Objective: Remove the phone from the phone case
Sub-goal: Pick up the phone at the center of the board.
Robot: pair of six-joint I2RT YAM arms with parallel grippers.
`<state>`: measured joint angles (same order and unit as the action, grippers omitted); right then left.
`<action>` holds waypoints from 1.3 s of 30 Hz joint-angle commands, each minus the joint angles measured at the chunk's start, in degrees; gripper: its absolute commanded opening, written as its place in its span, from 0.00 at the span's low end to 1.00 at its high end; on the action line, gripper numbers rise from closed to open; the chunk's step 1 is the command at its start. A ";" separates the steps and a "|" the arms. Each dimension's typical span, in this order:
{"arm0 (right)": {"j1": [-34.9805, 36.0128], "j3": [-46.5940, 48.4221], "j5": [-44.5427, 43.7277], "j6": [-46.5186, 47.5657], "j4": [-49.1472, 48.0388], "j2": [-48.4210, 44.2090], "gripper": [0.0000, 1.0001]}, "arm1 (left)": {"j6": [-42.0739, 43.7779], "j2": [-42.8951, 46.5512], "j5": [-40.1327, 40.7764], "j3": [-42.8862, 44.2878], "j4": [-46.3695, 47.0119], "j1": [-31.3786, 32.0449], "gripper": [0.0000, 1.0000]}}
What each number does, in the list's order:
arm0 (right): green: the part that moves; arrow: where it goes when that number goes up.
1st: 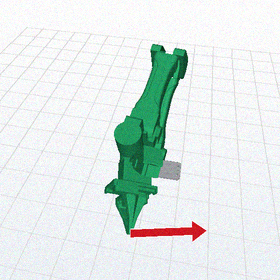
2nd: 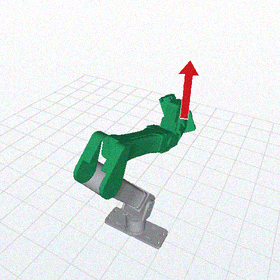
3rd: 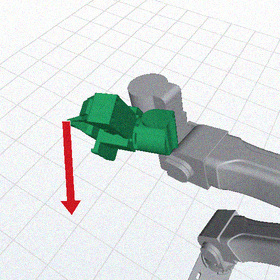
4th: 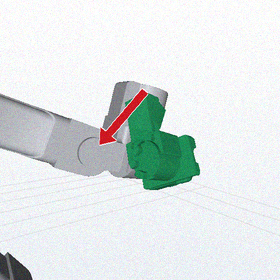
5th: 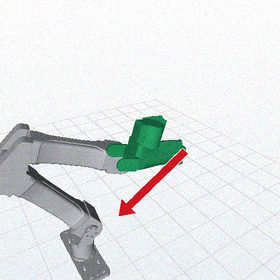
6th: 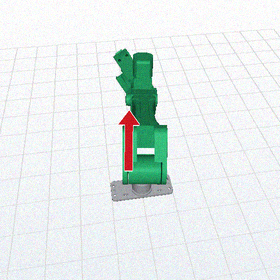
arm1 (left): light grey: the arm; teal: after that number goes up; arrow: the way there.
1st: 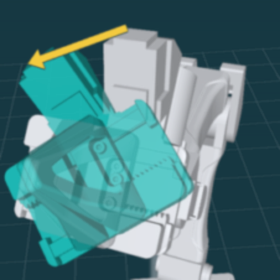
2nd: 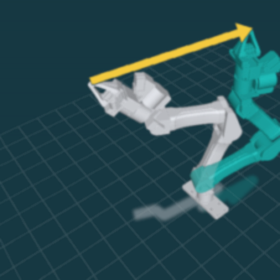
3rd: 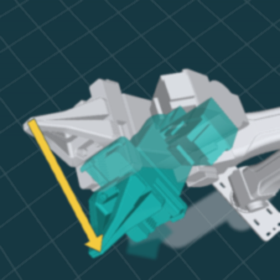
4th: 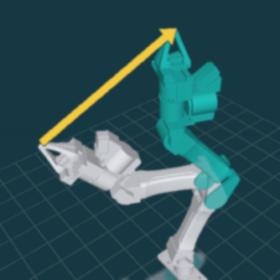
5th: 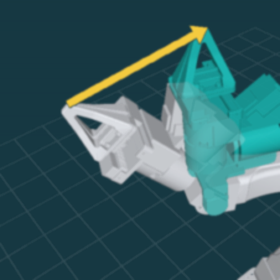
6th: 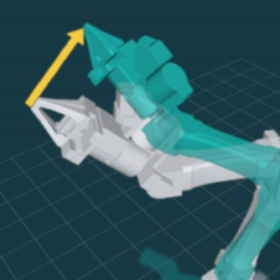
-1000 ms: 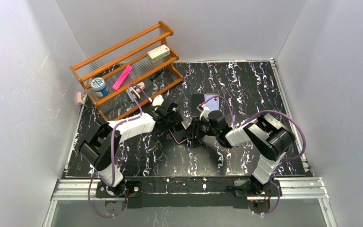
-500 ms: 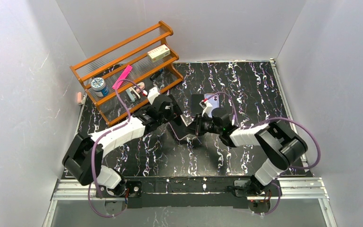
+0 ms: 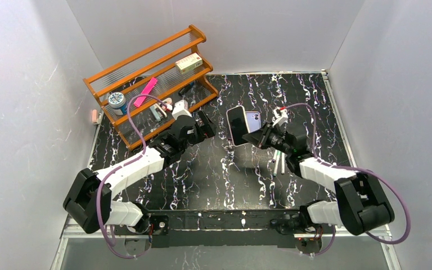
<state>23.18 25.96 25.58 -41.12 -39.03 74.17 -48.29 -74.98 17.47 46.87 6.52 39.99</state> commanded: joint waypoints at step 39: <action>-5.46 2.64 26.56 -23.12 -27.52 -1.93 0.01 | -11.82 -10.18 -45.17 -3.00 45.79 -4.57 0.56</action>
<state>16.97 24.73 50.59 -63.86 -60.20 72.40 -59.61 -86.11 -27.42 43.22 48.93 35.14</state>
